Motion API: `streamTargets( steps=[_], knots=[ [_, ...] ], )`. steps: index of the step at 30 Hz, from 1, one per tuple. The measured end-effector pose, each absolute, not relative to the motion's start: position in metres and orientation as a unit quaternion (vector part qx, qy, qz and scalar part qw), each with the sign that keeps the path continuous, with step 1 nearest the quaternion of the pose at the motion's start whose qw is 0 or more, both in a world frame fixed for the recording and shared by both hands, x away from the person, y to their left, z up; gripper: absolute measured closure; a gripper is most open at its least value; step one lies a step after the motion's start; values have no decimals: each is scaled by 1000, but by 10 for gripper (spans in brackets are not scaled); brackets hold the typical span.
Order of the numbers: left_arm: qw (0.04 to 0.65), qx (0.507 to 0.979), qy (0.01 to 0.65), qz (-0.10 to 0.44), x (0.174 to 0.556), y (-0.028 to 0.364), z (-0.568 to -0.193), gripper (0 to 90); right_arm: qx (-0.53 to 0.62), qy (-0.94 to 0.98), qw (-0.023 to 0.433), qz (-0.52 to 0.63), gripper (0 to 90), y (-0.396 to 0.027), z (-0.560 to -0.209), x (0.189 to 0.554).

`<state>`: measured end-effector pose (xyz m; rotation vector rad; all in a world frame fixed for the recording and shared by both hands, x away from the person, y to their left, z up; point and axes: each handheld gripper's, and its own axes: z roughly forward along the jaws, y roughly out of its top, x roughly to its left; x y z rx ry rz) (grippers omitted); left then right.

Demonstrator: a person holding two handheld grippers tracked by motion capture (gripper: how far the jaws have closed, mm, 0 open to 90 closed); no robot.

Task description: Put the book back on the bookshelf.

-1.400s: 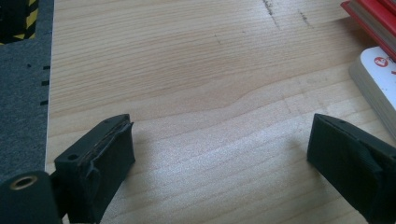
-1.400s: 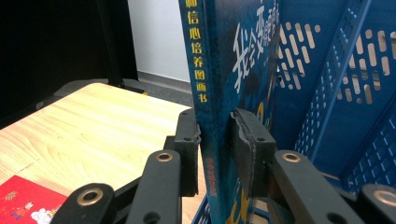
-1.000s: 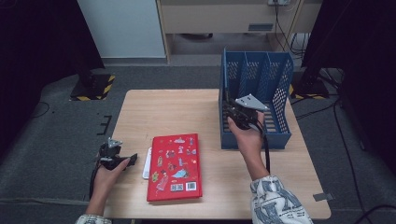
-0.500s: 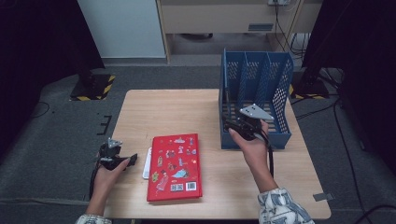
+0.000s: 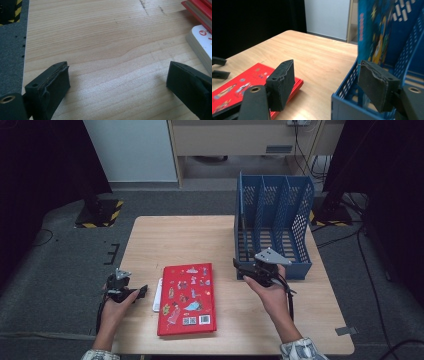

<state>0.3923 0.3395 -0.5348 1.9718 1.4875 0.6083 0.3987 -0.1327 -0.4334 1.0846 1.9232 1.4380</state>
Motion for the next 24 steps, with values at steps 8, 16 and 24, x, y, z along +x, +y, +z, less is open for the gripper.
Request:
streamTargets(
  steps=[8, 16, 24],
  knots=[
    [300, 743, 553, 228, 389, 339, -536, 22, 380, 727, 230, 523, 257, -126, -447, 384],
    [308, 727, 564, 243, 381, 343, -529, 59, 366, 746, 211, 515, 217, -108, -458, 373],
    [342, 718, 557, 238, 366, 334, -515, 65, 347, 787, 169, 481, 199, -82, -488, 358]
  ],
)
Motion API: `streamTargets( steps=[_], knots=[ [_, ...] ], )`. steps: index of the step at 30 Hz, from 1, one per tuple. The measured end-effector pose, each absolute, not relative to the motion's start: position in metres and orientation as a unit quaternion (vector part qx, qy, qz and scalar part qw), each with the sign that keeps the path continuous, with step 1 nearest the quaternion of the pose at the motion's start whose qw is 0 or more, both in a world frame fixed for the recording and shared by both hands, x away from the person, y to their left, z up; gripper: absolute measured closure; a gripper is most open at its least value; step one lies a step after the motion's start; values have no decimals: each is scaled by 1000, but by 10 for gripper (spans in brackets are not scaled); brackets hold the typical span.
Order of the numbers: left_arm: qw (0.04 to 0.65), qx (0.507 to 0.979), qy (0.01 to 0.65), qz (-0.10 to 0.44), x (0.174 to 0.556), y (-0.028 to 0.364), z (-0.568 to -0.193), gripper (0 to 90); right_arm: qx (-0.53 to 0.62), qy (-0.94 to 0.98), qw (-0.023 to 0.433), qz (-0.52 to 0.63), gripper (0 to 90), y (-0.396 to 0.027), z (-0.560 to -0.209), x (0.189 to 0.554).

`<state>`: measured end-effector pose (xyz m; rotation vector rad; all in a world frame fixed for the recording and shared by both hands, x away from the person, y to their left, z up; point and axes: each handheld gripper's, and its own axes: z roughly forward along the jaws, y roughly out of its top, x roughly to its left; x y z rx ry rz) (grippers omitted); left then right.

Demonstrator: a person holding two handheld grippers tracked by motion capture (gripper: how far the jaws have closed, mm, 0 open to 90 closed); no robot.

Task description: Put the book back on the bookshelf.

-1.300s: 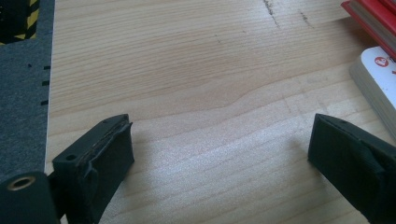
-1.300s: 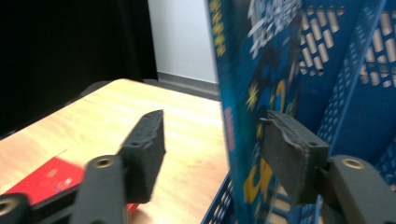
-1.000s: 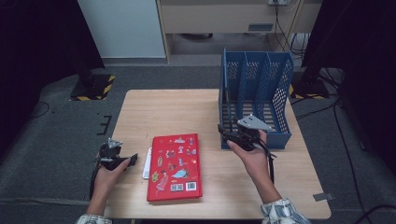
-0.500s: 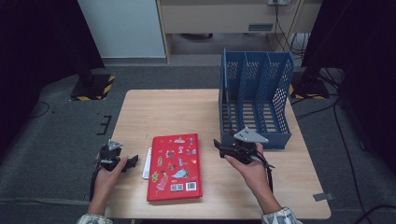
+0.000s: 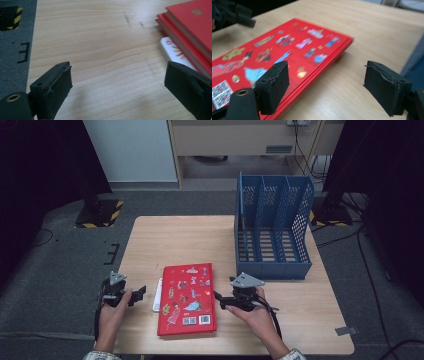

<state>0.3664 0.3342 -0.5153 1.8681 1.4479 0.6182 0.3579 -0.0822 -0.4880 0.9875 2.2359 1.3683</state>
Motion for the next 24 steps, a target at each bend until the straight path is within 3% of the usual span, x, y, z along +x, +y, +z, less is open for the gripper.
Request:
streamTargets(
  steps=[13, 24],
  knots=[
    [384, 742, 501, 225, 332, 294, -492, 73, 326, 806, 121, 479, 146, -66, -496, 351],
    [380, 777, 458, 205, 321, 265, -491, 73, 318, 814, 104, 474, 195, -60, -500, 347]
  ],
)
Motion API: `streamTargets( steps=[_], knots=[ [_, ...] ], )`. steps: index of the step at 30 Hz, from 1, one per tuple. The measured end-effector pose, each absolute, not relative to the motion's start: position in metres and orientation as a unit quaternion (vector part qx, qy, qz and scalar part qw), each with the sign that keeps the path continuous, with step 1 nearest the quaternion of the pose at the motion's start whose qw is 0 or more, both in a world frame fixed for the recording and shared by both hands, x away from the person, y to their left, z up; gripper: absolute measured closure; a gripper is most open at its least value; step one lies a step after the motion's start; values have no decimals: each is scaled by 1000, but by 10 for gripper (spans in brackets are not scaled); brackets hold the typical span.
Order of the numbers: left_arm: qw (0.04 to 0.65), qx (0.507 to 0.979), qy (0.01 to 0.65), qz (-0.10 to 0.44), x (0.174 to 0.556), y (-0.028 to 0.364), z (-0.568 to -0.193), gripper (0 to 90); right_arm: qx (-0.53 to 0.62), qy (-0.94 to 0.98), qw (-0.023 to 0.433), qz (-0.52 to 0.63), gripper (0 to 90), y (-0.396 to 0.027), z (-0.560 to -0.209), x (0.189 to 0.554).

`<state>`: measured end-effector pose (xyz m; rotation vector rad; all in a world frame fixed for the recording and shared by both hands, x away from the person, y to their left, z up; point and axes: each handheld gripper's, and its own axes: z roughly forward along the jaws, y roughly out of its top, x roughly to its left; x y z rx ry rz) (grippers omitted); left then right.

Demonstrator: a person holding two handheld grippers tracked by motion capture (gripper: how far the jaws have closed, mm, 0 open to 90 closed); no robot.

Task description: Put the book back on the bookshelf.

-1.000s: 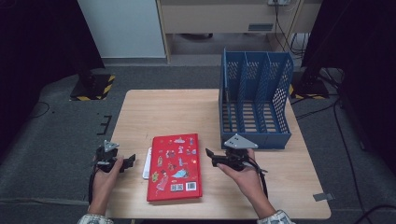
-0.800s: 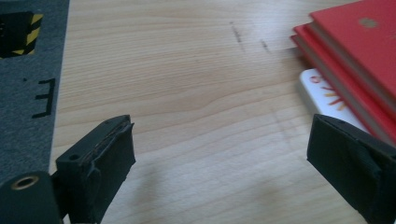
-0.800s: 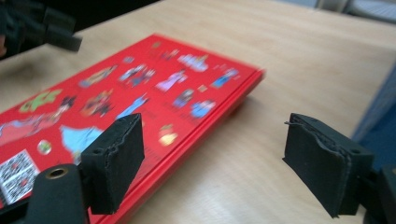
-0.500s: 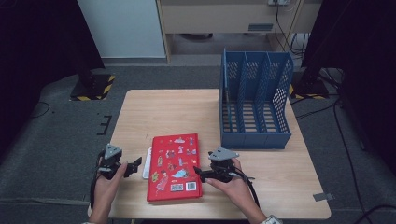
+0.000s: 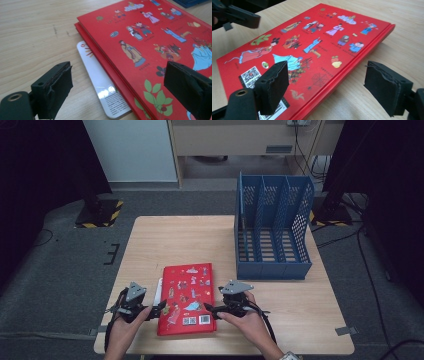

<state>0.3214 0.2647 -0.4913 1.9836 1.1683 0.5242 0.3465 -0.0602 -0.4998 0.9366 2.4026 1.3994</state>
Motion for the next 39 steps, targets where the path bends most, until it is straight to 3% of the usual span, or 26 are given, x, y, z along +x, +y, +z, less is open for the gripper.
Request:
streamTargets(
  steps=[19, 39],
  knots=[
    [389, 793, 441, 159, 341, 246, -500, 229, 307, 829, 87, 460, 167, -51, -511, 346],
    [399, 800, 432, 121, 351, 240, -508, 206, 329, 825, 48, 457, 73, -49, -523, 351]
  ],
)
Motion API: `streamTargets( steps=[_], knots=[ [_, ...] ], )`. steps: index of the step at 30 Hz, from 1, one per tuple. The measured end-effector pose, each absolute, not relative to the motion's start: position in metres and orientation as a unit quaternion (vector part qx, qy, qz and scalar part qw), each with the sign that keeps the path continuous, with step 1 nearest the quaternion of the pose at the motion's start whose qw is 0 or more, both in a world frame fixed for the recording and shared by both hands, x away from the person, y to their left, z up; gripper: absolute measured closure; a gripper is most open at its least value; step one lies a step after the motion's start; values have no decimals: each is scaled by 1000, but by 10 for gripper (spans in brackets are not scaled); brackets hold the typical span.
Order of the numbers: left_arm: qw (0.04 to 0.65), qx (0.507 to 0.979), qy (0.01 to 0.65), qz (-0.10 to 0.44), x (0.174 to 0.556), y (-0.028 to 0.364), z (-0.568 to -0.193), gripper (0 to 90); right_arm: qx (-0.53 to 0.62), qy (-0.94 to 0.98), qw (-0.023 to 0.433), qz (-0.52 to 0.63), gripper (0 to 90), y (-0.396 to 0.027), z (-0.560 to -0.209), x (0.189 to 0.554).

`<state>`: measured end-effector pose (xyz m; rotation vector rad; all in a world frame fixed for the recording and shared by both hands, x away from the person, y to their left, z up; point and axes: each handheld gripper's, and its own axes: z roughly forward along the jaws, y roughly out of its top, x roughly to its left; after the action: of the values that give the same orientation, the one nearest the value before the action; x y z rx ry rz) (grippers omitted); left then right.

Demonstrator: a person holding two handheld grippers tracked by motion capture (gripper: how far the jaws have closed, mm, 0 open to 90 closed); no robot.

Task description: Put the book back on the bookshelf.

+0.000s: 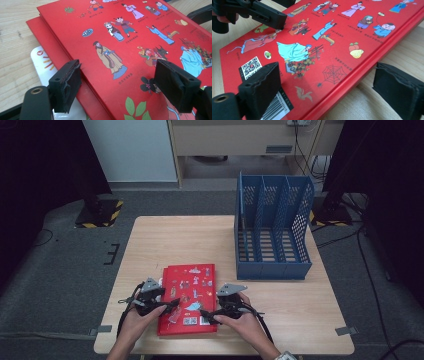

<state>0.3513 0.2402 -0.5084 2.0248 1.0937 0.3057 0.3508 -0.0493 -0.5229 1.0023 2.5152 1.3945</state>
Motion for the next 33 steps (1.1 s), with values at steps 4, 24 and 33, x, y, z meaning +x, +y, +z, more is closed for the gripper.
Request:
streamTargets(
  steps=[4, 24, 33],
  knots=[
    [402, 801, 426, 120, 353, 238, -509, 206, 340, 819, 31, 462, 36, -52, -527, 355],
    [422, 792, 431, 94, 352, 238, -509, 215, 373, 796, 10, 476, 110, -48, -522, 370],
    [432, 786, 433, 87, 352, 239, -509, 218, 366, 800, 19, 475, 127, -46, -511, 373]
  ],
)
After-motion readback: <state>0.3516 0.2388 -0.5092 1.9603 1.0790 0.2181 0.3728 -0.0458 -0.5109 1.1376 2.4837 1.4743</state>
